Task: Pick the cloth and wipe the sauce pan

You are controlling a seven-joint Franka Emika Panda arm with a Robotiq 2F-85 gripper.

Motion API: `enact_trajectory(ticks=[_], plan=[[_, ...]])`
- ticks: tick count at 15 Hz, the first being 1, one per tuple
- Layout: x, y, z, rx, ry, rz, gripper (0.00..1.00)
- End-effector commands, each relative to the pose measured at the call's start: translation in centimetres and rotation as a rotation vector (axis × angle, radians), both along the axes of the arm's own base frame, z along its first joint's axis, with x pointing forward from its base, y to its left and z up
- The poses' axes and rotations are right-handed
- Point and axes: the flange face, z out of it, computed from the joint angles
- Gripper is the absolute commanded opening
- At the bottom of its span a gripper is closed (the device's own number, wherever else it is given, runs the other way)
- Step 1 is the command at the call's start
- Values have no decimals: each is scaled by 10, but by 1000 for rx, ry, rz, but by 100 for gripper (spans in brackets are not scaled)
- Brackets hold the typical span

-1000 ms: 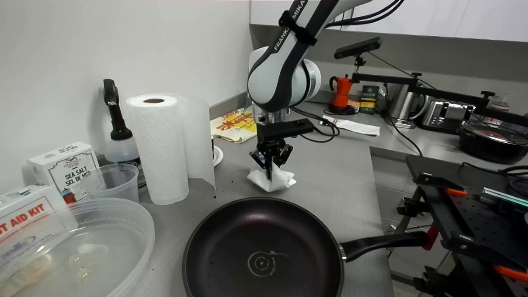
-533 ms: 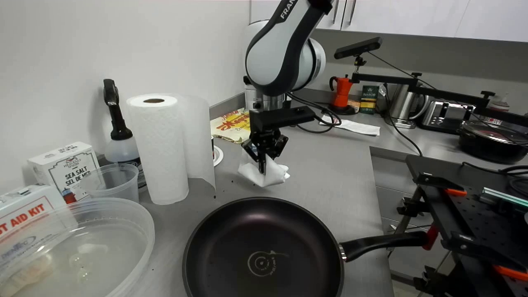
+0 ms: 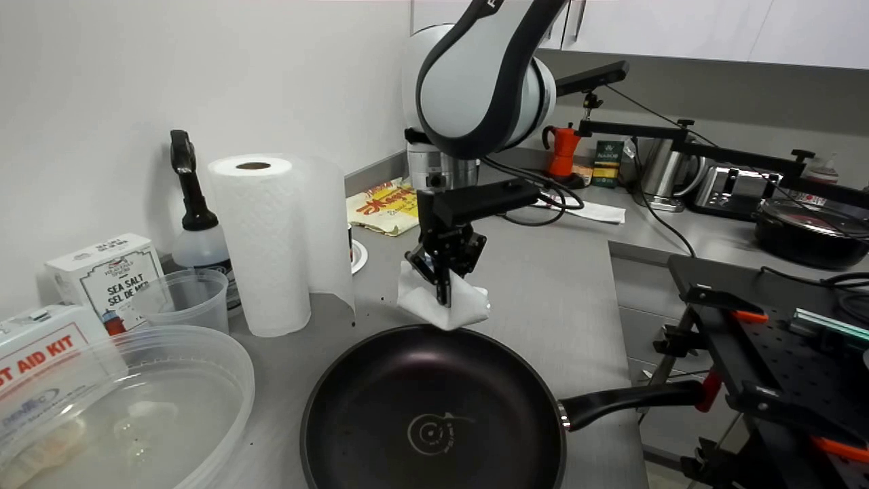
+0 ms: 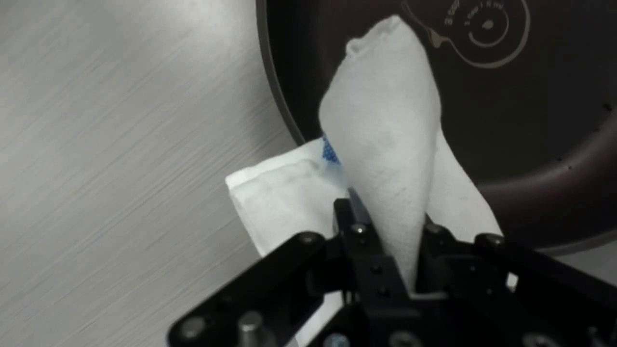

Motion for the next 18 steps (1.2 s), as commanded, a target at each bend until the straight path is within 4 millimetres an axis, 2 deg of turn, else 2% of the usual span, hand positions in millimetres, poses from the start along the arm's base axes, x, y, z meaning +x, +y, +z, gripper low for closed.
enact_trajectory(ticks=[1,4,8,12,18], plan=[[-24,33,-5,21,41,50,4],[-39,63,-17,43,79,93,4],[-52,88,-26,20,76,123,4],[-57,99,-33,-69,-19,140,4],[-62,105,-39,-214,-152,163,4]])
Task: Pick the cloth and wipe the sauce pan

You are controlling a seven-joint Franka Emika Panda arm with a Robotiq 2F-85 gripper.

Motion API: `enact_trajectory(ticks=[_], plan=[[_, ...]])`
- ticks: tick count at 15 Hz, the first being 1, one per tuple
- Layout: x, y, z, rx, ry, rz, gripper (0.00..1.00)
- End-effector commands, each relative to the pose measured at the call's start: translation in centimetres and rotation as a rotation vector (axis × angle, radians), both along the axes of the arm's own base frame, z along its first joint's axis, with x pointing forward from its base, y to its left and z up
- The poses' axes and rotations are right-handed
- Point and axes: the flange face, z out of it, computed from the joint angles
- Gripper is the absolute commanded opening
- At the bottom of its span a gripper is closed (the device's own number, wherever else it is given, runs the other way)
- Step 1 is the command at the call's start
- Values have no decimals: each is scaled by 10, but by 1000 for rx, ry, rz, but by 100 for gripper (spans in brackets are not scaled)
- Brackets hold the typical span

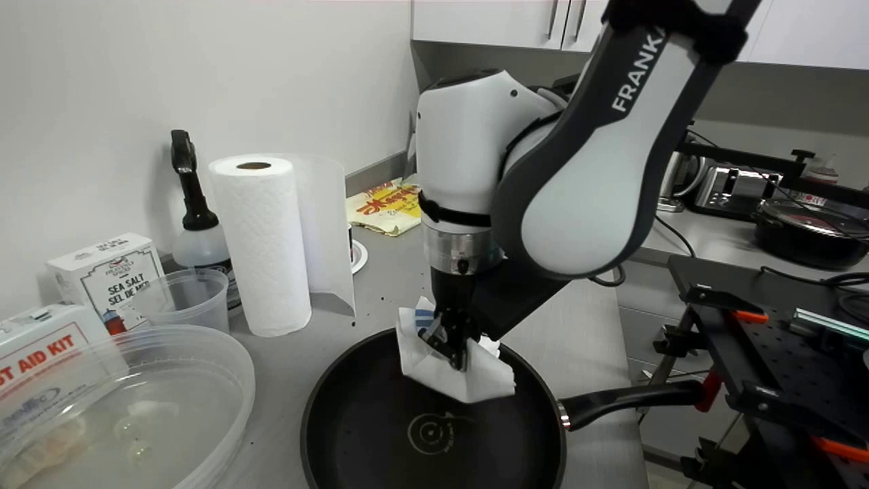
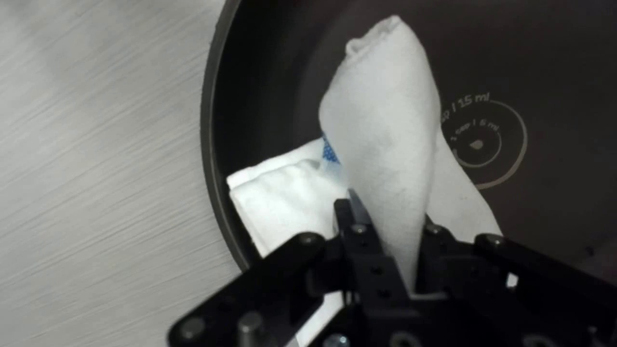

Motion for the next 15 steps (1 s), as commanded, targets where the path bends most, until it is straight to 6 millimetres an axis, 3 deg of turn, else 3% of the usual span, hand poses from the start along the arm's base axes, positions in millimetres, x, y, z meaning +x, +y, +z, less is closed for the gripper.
enact_trajectory(ticks=[1,15], plan=[[-6,4,-2,-77,-86,1,4],[-19,2,-49,-290,-229,-56,4]])
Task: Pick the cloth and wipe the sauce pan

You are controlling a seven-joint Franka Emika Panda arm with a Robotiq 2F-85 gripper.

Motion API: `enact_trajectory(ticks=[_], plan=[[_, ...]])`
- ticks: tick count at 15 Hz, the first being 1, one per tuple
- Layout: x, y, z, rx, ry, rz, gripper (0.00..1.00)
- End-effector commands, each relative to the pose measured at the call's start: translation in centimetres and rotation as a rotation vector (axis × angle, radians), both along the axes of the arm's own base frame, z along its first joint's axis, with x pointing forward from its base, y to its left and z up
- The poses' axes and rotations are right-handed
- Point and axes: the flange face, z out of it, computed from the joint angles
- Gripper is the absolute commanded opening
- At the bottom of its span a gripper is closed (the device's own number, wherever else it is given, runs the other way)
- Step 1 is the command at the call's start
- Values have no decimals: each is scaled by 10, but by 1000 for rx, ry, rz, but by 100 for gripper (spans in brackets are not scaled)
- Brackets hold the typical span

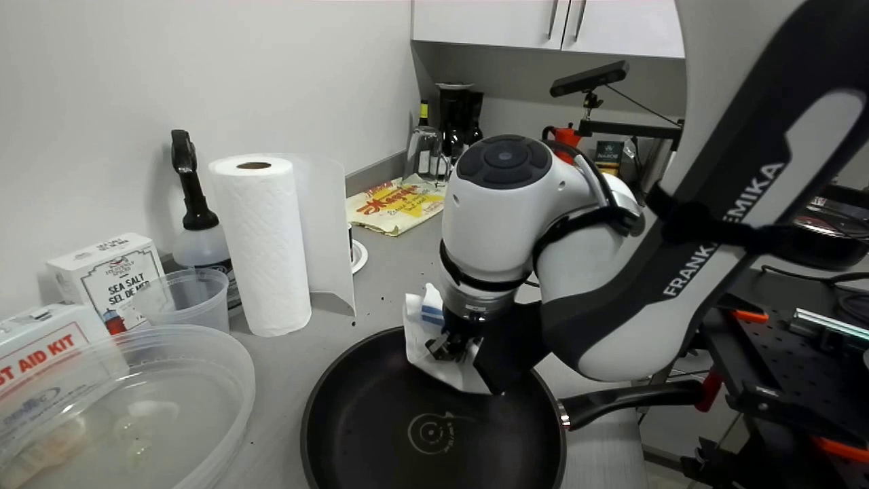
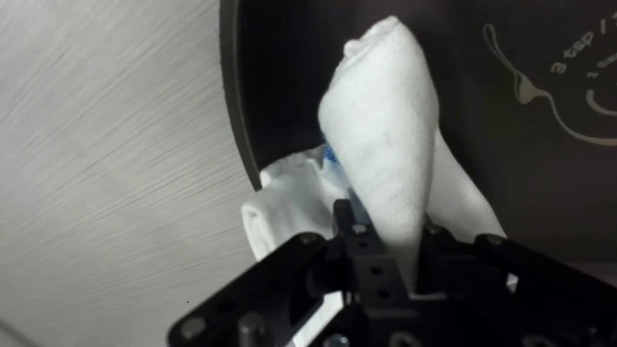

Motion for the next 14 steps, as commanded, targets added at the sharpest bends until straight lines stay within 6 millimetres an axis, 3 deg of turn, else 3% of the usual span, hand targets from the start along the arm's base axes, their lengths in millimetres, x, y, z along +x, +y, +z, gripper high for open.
enact_trajectory(ticks=[1,7,14], plan=[[0,1,-12,-41,-39,-13,4],[-5,9,-21,-8,3,-46,4],[-15,44,-28,160,151,-64,4]])
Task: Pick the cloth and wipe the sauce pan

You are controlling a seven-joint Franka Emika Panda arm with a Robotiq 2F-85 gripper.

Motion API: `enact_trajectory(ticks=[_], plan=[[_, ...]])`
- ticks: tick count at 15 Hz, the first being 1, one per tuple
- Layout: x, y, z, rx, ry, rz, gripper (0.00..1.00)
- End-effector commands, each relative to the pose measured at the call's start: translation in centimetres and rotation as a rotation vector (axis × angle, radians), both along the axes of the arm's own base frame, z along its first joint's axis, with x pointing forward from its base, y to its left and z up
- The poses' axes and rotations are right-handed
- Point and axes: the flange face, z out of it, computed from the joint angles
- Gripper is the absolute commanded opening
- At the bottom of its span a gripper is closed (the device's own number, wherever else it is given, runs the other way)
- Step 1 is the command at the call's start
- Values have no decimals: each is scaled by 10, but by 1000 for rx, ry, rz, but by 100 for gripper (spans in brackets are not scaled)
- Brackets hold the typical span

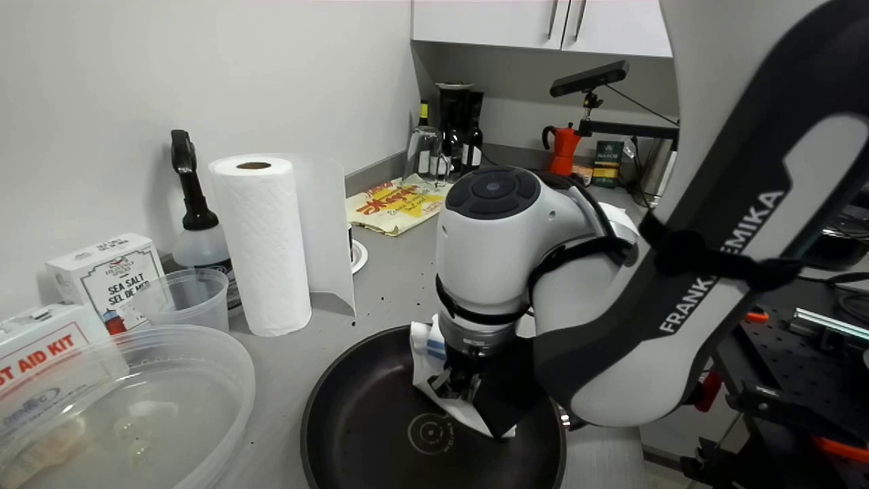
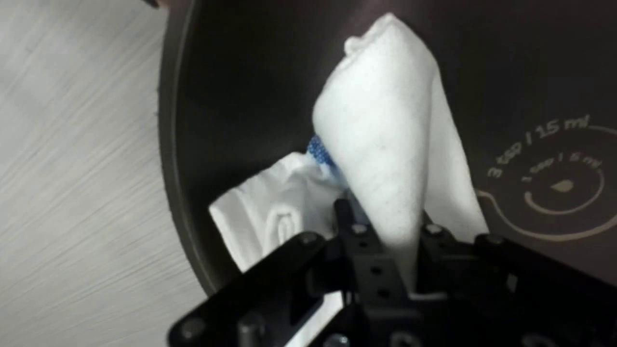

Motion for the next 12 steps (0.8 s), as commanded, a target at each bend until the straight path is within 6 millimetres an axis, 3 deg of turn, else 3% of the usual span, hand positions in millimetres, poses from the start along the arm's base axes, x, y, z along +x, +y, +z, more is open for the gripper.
enact_trajectory(ticks=[1,12], plan=[[-6,22,-3,104,94,-10,4],[-22,74,-8,339,300,-20,4]])
